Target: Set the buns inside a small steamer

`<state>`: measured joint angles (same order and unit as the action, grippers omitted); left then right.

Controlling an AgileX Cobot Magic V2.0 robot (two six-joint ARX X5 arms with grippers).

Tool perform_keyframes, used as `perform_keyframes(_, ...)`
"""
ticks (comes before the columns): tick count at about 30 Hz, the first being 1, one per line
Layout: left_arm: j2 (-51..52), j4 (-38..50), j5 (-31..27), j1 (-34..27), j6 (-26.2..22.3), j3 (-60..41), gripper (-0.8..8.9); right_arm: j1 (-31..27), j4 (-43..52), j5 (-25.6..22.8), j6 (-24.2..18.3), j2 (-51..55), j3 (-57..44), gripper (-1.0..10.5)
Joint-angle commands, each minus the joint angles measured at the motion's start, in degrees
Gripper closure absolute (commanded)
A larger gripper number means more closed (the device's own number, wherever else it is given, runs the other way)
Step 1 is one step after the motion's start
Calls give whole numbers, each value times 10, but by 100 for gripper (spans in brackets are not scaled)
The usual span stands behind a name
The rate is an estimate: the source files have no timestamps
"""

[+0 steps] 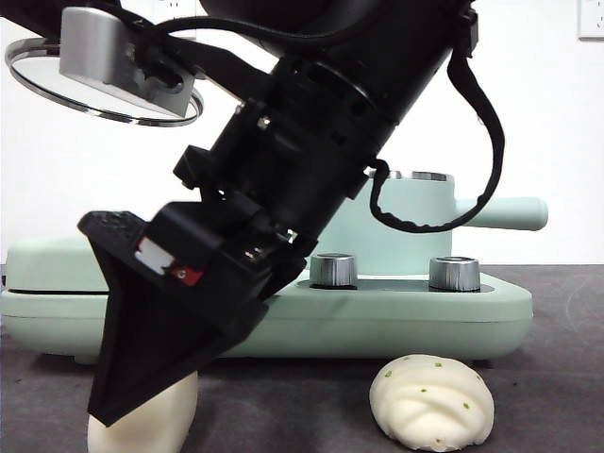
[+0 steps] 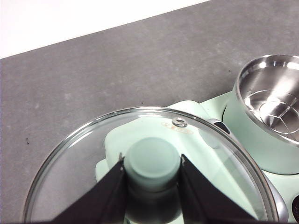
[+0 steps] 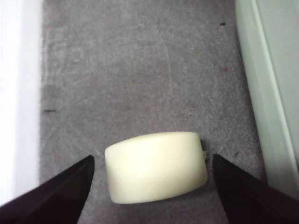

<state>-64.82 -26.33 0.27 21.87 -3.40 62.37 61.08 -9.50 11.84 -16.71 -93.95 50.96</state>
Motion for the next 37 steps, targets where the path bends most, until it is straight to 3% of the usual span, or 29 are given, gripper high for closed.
perform_keyframes(1, 2, 19, 1, -2, -4, 10, 803, 7, 3, 1, -6, -20, 9, 605)
perform_keyframes(7, 2, 19, 1, -5, -4, 10, 803, 7, -9, -3, 3, -25, 9, 714)
perform_keyframes(11, 2, 19, 1, -5, -4, 10, 803, 5, -25, -3, 43, -12, 11, 742)
perform_keyframes(16, 2, 19, 1, -5, -4, 10, 803, -10, -103, -8, 88, 47, 35, 741)
perform_keyframes(21, 2, 20, 1, -5, -4, 10, 803, -43, -197, -51, 127, 138, 85, 741)
perform_keyframes(26, 2, 23, 1, -5, -4, 10, 803, -102, -287, -83, 167, 191, 173, 730)
perform_keyframes(29, 2, 26, 1, -5, -4, 10, 803, -155, -338, -85, 167, 190, 235, 730)
perform_keyframes(37, 2, 32, 1, -5, -4, 10, 803, -280, -315, -52, 162, 114, 326, 730)
